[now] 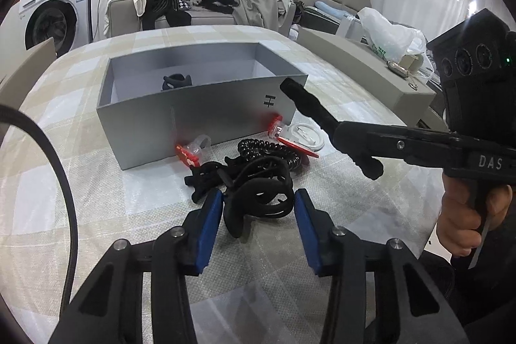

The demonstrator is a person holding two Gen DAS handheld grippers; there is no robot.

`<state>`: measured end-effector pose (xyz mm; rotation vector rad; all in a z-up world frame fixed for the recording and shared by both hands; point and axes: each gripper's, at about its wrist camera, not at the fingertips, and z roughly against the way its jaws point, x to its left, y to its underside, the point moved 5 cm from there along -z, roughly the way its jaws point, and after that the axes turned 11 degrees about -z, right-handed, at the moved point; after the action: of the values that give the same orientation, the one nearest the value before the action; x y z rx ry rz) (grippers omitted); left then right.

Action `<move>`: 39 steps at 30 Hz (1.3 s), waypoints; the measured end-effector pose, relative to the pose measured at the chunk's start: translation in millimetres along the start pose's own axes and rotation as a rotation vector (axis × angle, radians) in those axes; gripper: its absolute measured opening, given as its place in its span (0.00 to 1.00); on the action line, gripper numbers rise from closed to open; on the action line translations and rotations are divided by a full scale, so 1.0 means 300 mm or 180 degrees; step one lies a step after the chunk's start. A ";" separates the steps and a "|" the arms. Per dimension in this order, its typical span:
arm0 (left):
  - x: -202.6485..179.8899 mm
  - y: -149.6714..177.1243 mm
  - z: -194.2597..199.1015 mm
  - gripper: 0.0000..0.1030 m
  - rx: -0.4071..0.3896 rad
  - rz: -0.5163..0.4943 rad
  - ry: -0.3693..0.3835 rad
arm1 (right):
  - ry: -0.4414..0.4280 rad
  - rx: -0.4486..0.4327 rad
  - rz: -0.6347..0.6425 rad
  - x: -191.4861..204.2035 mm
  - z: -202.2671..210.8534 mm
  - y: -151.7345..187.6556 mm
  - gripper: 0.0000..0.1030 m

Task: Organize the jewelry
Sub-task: 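Carry the claw clip and hair tie over the grey box with both grippers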

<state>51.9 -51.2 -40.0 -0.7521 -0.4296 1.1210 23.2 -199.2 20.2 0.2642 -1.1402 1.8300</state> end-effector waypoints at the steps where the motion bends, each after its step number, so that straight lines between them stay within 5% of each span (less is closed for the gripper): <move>1: -0.003 -0.003 0.015 0.38 -0.0042 -0.0013 -0.0013 | 0.0002 -0.0005 0.0004 -0.001 0.003 0.001 0.13; 8: 0.011 -0.020 0.080 0.38 -0.0342 0.0006 -0.0134 | -0.0018 -0.0105 -0.0030 -0.004 0.025 -0.010 0.13; 15: 0.034 -0.054 0.131 0.38 -0.0626 0.0056 -0.0316 | 0.0030 -0.0586 -0.0014 0.023 0.102 -0.063 0.13; 39: 0.213 -0.251 0.193 0.38 -0.1042 0.0230 -0.0699 | 0.0088 -0.0745 0.0071 0.091 0.080 -0.272 0.13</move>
<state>87.5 8.7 50.8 -0.9387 -0.7900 1.2215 66.7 -190.9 97.9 0.0905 -1.3287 1.6946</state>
